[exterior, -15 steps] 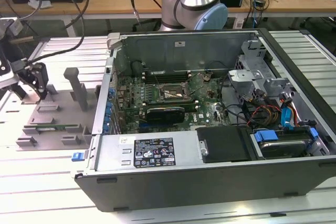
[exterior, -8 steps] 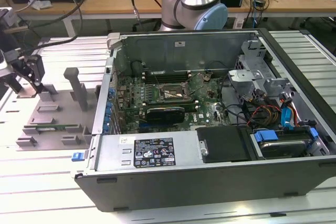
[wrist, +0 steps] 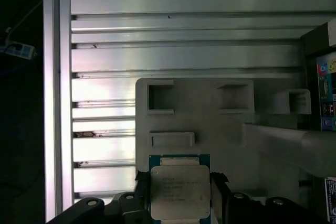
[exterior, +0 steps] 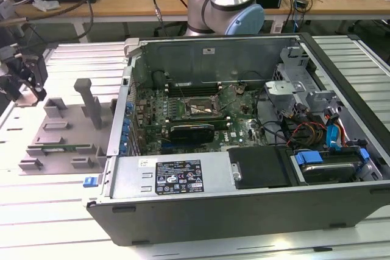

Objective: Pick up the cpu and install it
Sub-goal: 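Pick up the cpu and move it towards the insertion slot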

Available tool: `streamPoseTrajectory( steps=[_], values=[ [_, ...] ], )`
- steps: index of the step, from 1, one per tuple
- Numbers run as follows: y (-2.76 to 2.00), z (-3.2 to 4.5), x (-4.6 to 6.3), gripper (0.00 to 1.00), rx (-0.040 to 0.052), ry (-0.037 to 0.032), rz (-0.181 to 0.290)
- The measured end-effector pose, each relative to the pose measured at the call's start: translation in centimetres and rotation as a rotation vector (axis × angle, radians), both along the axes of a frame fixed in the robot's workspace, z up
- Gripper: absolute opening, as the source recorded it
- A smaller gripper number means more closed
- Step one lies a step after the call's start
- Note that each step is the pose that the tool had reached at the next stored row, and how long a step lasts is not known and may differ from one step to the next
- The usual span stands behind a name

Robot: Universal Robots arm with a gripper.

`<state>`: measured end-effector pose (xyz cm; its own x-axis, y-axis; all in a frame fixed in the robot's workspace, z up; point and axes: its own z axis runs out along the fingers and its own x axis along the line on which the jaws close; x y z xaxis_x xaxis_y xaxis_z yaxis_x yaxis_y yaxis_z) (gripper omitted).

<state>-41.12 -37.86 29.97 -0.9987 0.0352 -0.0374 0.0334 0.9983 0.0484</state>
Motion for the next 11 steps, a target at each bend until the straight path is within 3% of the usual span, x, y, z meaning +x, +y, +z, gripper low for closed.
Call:
streamPoseTrajectory(
  steps=[8, 11],
  values=[
    [0.06, 1.60, 0.0, 0.55, 0.0000, -0.0001, 0.000],
    [0.19, 3.26, 0.0, 0.55, 0.0000, -0.0001, 0.000]
  ],
)
